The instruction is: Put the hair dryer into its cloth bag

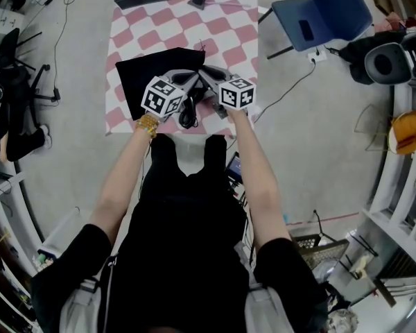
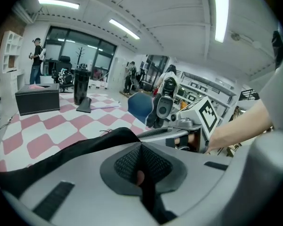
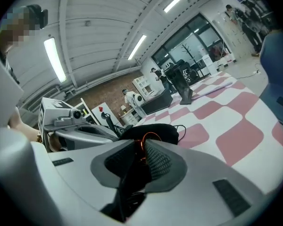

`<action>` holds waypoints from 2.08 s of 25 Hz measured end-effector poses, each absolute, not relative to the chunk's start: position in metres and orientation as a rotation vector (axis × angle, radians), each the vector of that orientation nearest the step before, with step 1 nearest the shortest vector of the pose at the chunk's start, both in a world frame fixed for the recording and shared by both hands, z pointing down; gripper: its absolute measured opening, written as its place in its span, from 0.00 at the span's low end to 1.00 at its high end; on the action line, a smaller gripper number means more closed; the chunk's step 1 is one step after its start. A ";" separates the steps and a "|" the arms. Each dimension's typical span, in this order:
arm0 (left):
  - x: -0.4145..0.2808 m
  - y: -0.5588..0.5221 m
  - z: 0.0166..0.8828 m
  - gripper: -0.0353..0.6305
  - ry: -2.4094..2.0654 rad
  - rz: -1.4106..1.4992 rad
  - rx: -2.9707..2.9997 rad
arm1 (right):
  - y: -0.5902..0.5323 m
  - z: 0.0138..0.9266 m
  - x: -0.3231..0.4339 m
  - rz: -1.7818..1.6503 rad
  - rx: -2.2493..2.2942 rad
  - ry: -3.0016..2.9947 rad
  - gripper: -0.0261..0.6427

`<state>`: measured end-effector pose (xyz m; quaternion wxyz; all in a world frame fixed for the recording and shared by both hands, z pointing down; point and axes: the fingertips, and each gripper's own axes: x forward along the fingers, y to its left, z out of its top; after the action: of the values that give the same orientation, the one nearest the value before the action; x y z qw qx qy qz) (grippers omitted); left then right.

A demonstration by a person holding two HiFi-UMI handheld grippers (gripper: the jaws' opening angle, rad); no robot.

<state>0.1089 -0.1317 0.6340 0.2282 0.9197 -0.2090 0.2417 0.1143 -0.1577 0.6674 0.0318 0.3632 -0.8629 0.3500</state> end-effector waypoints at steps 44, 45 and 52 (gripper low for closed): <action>0.067 -0.113 0.642 0.09 -0.619 0.759 2.515 | -0.040 0.682 0.068 0.680 0.770 -2.319 0.43; 0.068 -0.113 0.643 0.09 -0.613 0.760 2.518 | -0.029 0.692 0.058 0.701 0.740 -2.290 0.43; 0.074 -0.102 0.637 0.09 -0.531 0.738 2.539 | -0.021 0.724 0.047 0.601 0.785 -2.174 0.43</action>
<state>0.0740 -0.1020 0.6371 0.2204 0.9183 -0.1922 0.2668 0.0468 -0.0210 0.7240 0.3680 0.3057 -0.8464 0.2339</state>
